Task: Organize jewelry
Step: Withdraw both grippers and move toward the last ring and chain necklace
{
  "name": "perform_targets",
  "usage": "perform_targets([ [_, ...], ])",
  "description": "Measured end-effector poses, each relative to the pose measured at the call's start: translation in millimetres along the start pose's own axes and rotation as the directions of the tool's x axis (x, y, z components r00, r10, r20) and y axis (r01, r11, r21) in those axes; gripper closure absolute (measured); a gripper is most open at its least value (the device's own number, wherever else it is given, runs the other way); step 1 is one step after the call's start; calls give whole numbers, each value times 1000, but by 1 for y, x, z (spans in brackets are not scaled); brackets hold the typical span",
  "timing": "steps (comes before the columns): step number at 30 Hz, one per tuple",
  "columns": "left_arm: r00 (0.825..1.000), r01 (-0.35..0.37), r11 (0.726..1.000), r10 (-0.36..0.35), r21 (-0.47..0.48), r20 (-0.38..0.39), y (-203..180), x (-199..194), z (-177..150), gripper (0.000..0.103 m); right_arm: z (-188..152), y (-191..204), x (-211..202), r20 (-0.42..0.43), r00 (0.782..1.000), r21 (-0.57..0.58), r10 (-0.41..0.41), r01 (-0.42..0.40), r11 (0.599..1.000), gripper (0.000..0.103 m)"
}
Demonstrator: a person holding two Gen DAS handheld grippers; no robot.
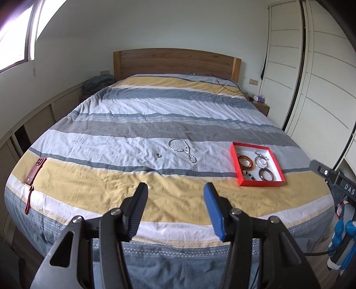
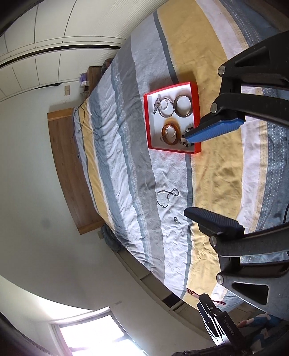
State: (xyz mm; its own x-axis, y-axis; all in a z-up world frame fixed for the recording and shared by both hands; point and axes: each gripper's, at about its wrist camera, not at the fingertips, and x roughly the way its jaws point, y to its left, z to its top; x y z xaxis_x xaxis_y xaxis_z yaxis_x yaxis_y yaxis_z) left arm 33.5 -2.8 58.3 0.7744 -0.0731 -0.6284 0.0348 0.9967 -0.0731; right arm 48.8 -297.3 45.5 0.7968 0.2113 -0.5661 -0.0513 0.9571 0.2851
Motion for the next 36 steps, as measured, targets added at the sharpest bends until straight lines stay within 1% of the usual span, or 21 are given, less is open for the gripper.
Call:
perform_targets([
  [4,1000,9,999,-7,-50,26,15,-3,-5,53,-7,4,0,-23,1000,-12,-16,16,1000,40],
  [6,1000,8,998,-7,-61,10,22,1,-7,53,-9,8,2,-36,999,-26,-18,17,1000,40],
  [9,999,-3,998,1,-66,-36,33,14,-12,53,-11,17,10,-55,998,-50,-10,7,999,40],
  [11,999,-24,998,22,-54,-45,38,23,-17,53,-13,22,20,-76,997,-66,-5,0,998,40],
  [15,995,-57,998,54,-40,-79,49,49,-25,53,-19,29,50,-133,991,-79,7,-17,997,40],
  [18,989,-92,995,87,-37,-116,59,73,-31,53,-24,31,78,-184,983,-87,11,-28,996,40],
  [20,985,-93,994,83,-60,-154,70,91,-35,53,-27,33,95,-214,977,-88,20,-40,995,40],
  [24,976,-114,988,92,-104,-196,91,120,-41,53,-30,38,131,-262,965,-111,31,-62,992,40],
  [28,974,-109,983,76,-149,-216,108,151,-36,53,-28,50,168,-296,954,-138,45,-89,986,40],
  [31,974,-89,981,48,-175,-223,117,175,-26,53,-22,59,200,-325,944,-165,52,-110,980,40],
  [33,976,-50,982,9,-183,-219,118,194,-15,53,-16,64,222,-340,939,-180,55,-122,976,40],
  [36,976,-7,987,-28,-160,-216,113,221,0,53,-4,70,253,-353,934,-198,54,-131,971,41],
])
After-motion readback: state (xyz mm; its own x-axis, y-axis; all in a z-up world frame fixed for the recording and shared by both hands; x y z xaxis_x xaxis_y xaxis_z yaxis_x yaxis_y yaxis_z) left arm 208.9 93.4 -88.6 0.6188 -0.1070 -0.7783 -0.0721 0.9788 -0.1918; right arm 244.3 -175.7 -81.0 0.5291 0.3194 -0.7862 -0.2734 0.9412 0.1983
